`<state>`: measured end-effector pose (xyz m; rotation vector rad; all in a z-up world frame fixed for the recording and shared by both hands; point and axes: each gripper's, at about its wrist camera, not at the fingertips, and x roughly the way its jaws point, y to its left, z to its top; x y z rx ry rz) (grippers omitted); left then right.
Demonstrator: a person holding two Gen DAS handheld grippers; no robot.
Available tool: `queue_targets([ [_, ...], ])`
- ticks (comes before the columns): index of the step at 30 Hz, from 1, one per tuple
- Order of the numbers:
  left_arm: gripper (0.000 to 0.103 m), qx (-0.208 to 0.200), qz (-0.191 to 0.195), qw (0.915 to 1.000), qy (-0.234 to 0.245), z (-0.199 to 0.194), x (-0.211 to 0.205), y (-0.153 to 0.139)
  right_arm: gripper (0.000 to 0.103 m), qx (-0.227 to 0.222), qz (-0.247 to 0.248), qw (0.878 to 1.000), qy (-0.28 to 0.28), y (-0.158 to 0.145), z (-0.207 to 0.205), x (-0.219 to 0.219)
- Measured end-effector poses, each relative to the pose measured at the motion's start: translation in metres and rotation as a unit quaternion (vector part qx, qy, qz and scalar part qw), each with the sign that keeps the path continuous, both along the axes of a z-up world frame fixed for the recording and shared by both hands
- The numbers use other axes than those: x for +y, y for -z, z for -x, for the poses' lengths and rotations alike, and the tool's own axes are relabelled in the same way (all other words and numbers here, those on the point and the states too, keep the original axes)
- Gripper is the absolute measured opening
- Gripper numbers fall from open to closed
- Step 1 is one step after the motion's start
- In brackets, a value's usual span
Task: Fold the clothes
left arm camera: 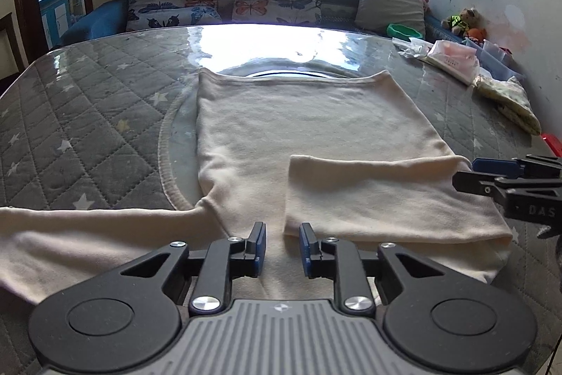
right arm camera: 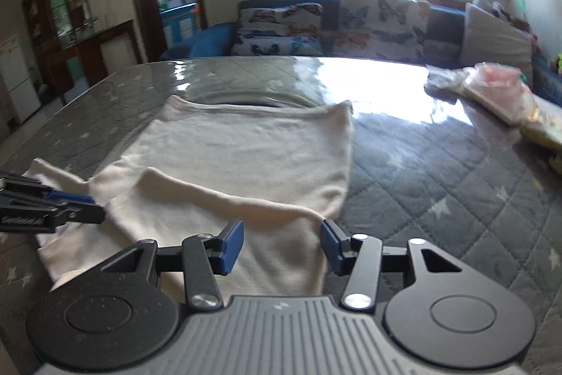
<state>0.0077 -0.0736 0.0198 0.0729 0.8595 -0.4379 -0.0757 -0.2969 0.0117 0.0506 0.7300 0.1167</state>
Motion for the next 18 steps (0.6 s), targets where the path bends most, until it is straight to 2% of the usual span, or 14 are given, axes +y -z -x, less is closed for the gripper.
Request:
queue_targets([
  [3,0.029,-0.004,0.003,1.0,-0.005,0.001,0.003,-0.001,0.043,-0.003,0.012,0.999,-0.04,-0.006,0.003,0.018],
  [6,0.029,-0.006,0.014,0.9998,-0.016,0.0,0.009,-0.005,0.038,0.003,0.025,0.995,-0.098,-0.004,0.001,0.049],
  [9,0.037,-0.011,0.023,0.9991,-0.033,0.0,0.019,-0.01,0.036,0.001,0.043,0.988,-0.149,0.002,-0.004,0.084],
  [12,0.042,-0.017,0.03,0.9983,-0.048,-0.001,0.029,-0.015,0.036,0.0,0.048,0.983,-0.175,0.006,-0.013,0.109],
  [14,0.044,-0.02,0.033,0.9978,-0.055,-0.001,0.035,-0.018,0.031,0.002,0.054,0.981,-0.186,0.01,-0.019,0.122],
  [16,0.047,-0.021,0.037,0.9973,-0.06,-0.001,0.039,-0.02,0.02,0.008,0.057,0.98,-0.19,0.014,-0.025,0.13],
  [18,0.05,-0.023,0.039,0.997,-0.062,0.0,0.043,-0.021,0.015,0.013,0.059,0.981,-0.187,0.019,-0.029,0.133],
])
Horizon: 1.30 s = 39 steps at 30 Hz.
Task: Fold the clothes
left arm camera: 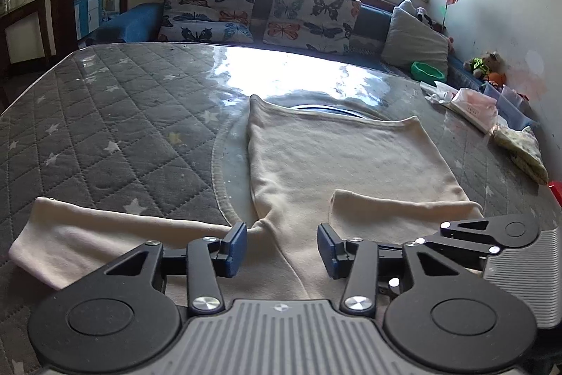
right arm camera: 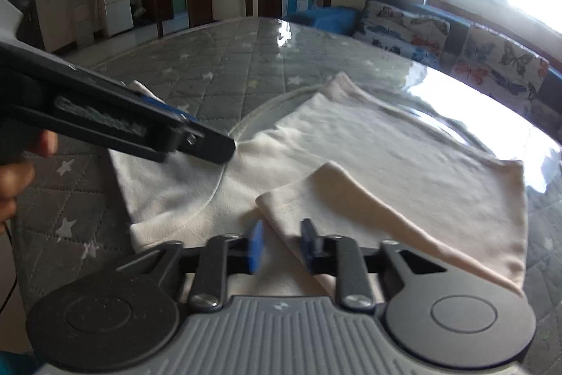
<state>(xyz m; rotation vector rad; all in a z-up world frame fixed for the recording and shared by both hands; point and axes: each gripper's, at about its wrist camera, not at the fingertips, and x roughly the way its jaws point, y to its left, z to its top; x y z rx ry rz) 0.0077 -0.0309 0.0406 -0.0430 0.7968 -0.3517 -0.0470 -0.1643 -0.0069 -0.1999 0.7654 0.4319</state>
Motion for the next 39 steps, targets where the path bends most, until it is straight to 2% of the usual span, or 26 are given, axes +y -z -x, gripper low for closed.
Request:
queue_targets([
  [1,0.051,-0.001,0.0,1.0,-0.001,0.0,0.001,0.0,0.007,-0.003,0.0,1.0,0.001,0.0,0.0,0.0],
  [4,0.055,-0.002,0.002,1.0,-0.003,0.0,0.005,-0.001,0.002,-0.004,-0.016,1.0,0.008,-0.006,0.005,-0.009],
  [10,0.057,-0.004,0.012,0.9999,0.001,-0.003,0.002,-0.002,0.002,-0.008,-0.048,0.998,-0.027,-0.032,0.037,-0.013],
  [15,0.057,0.001,0.01,0.9998,0.017,-0.003,-0.013,0.001,0.004,0.003,-0.047,0.998,-0.049,-0.023,0.057,-0.006],
  [19,0.057,0.001,0.008,0.9992,0.039,0.005,-0.021,0.002,0.009,0.0,-0.061,0.997,-0.043,-0.026,0.07,-0.02],
  [23,0.055,0.003,0.007,0.998,0.063,0.012,-0.032,0.008,0.009,-0.017,-0.052,0.998,0.021,-0.036,0.076,-0.06],
  [28,0.054,0.011,0.0,0.9956,0.093,0.02,-0.048,0.019,0.009,0.01,-0.03,0.99,0.136,-0.021,0.061,-0.114],
  [30,0.052,0.016,-0.005,0.9946,0.102,0.023,-0.052,0.023,0.009,0.019,-0.032,0.987,0.155,-0.019,0.058,-0.128],
  [35,0.052,0.013,-0.016,0.9944,0.104,0.026,-0.055,0.028,0.009,-0.01,-0.046,0.987,0.156,-0.032,0.046,-0.129],
  [39,0.052,0.01,-0.01,0.9962,0.086,0.028,-0.044,0.022,0.009,0.006,-0.037,0.984,0.173,-0.015,0.02,-0.13],
])
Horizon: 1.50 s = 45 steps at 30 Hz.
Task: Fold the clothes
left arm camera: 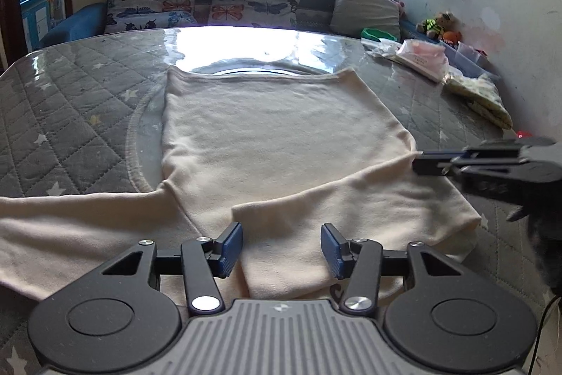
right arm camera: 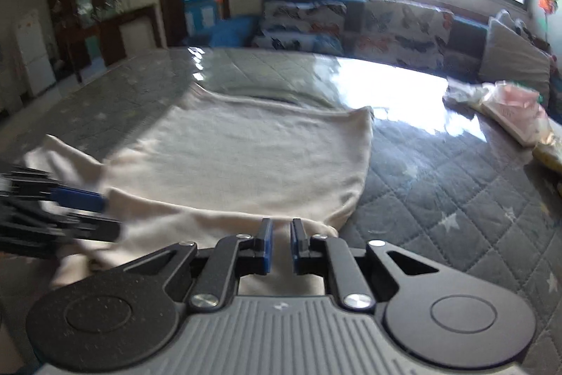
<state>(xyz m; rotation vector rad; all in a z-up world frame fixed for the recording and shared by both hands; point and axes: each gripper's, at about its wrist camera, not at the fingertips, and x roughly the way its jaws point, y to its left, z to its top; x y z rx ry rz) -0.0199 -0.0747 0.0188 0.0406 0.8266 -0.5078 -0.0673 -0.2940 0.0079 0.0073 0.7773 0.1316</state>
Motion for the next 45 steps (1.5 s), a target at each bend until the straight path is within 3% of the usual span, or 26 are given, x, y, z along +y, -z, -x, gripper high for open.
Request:
queue_targets([
  [5,0.054,-0.018,0.002,0.9978,-0.064,0.0,0.046,-0.014,0.013,-0.007,0.0,1.0,0.0,-0.001,0.004,0.007],
  [8,0.054,-0.033,-0.012,0.9911,-0.128,0.0,0.082,-0.017,0.02,-0.018,0.0,0.999,-0.031,-0.01,0.014,0.022],
  [10,0.055,-0.044,-0.021,0.9827,-0.178,0.001,0.109,-0.018,0.024,-0.024,0.007,0.998,-0.057,-0.014,0.02,0.037],
  [12,0.055,-0.054,-0.039,0.9685,-0.24,0.0,0.135,-0.017,0.024,-0.023,0.005,0.997,-0.073,-0.015,0.021,0.047],
  [16,0.055,-0.035,-0.046,0.9416,-0.332,-0.009,0.181,-0.007,0.031,-0.025,0.006,0.995,-0.094,-0.015,0.024,0.063],
  [18,0.055,-0.025,-0.042,0.9327,-0.357,-0.014,0.196,-0.002,0.031,-0.026,0.009,0.995,-0.099,-0.016,0.025,0.067],
  [20,0.055,-0.014,-0.029,0.9304,-0.365,-0.018,0.205,0.002,0.031,-0.027,0.01,0.994,-0.103,-0.018,0.027,0.07],
  [26,0.047,0.0,-0.007,0.9287,-0.371,-0.03,0.207,0.008,0.032,-0.029,0.01,0.994,-0.103,-0.02,0.031,0.071],
  [29,0.029,-0.003,-0.003,0.9288,-0.371,-0.032,0.204,0.009,0.033,-0.029,0.008,0.995,-0.099,-0.019,0.033,0.069],
  [30,0.018,-0.004,0.0,0.9287,-0.371,-0.033,0.203,0.01,0.034,-0.029,0.008,0.995,-0.099,-0.019,0.033,0.069],
  [32,0.011,0.001,0.03,0.9304,-0.365,-0.03,0.205,0.01,0.034,-0.03,0.007,0.995,-0.095,-0.02,0.034,0.067],
  [37,0.006,-0.038,0.073,0.9456,-0.315,-0.015,0.19,-0.005,0.034,-0.033,0.004,0.996,-0.088,-0.022,0.037,0.062],
  [42,0.006,-0.057,0.122,0.9646,-0.227,-0.006,0.152,-0.03,0.034,-0.037,-0.003,0.996,-0.078,-0.024,0.037,0.056],
  [45,0.006,-0.067,0.133,0.9719,-0.182,0.002,0.124,-0.04,0.034,-0.038,-0.007,0.997,-0.074,-0.026,0.037,0.054],
])
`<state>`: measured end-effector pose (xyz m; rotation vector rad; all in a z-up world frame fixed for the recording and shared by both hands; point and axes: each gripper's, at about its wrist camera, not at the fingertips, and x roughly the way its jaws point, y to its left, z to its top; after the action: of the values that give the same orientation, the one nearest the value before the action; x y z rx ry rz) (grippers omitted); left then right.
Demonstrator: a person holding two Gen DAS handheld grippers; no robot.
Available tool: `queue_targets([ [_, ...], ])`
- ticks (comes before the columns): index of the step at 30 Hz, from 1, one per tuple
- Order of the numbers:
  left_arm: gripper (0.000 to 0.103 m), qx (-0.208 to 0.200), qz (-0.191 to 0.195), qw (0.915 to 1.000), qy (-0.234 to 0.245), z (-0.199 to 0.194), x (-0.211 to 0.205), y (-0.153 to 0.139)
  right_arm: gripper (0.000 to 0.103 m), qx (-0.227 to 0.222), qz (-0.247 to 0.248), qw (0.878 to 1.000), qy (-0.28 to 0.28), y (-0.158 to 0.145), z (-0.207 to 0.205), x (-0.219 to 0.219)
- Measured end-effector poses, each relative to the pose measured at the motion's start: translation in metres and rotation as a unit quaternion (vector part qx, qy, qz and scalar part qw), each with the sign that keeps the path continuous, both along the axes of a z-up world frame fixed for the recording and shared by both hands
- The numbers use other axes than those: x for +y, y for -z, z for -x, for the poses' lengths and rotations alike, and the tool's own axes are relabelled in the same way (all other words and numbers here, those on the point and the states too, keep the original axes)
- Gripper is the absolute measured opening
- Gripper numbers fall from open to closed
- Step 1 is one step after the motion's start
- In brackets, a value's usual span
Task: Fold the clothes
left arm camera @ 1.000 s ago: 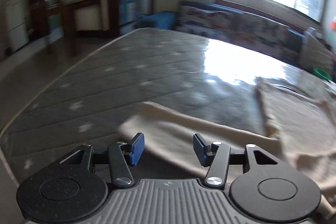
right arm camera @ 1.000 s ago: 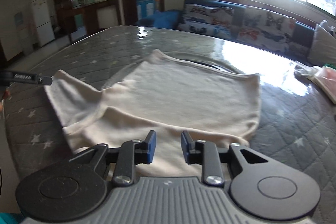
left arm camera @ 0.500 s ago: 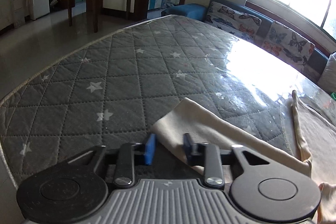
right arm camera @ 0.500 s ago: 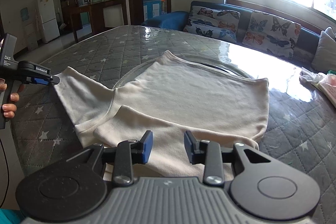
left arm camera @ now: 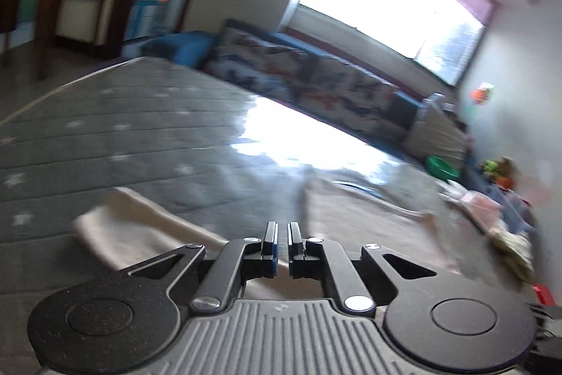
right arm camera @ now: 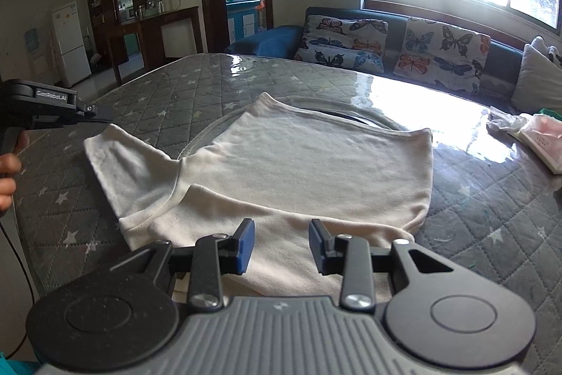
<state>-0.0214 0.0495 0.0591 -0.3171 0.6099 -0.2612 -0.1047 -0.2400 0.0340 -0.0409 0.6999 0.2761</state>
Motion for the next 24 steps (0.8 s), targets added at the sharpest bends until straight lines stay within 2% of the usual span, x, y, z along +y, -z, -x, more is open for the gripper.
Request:
queue_targets([
  [2,0.008,-0.007,-0.019,0.9998,0.001,0.005,-0.009,0.0,0.034,-0.001,-0.004,1.0,-0.002,-0.003,0.001,-0.001],
  [4,0.009,-0.003,-0.048,0.9985,-0.025,0.007,-0.007,0.005,0.034,-0.002,-0.003,1.0,-0.012,-0.005,-0.001,0.003],
  [6,0.013,0.016,-0.057,0.9961,-0.066,0.006,0.006,0.012,0.034,-0.002,0.001,1.0,-0.021,-0.007,-0.002,0.007],
  [8,0.021,0.025,-0.068,0.9914,-0.109,0.003,0.026,0.018,0.034,-0.003,0.001,0.999,-0.032,-0.008,-0.004,0.014],
  [10,0.039,0.033,-0.082,0.9848,-0.15,0.001,0.043,0.024,0.034,-0.003,-0.001,0.999,-0.042,-0.01,-0.006,0.022],
  [13,0.047,0.047,-0.092,0.9747,-0.198,-0.003,0.064,0.034,0.04,-0.005,0.002,0.998,-0.057,-0.012,-0.009,0.034],
  [18,0.047,0.075,-0.084,0.9709,-0.211,-0.017,0.082,0.047,0.04,-0.01,0.013,0.997,-0.079,-0.015,-0.011,0.052],
  [21,0.045,0.088,-0.07,0.9692,-0.219,-0.025,0.086,0.054,0.04,-0.01,0.015,0.997,-0.08,-0.015,-0.01,0.055],
  [23,0.033,0.083,-0.074,0.9681,-0.225,-0.03,0.084,0.054,0.04,-0.008,0.016,0.997,-0.078,-0.015,-0.009,0.053],
  [24,0.023,0.082,-0.074,0.9678,-0.226,-0.033,0.085,0.056,0.04,-0.008,0.017,0.997,-0.076,-0.014,-0.009,0.053],
])
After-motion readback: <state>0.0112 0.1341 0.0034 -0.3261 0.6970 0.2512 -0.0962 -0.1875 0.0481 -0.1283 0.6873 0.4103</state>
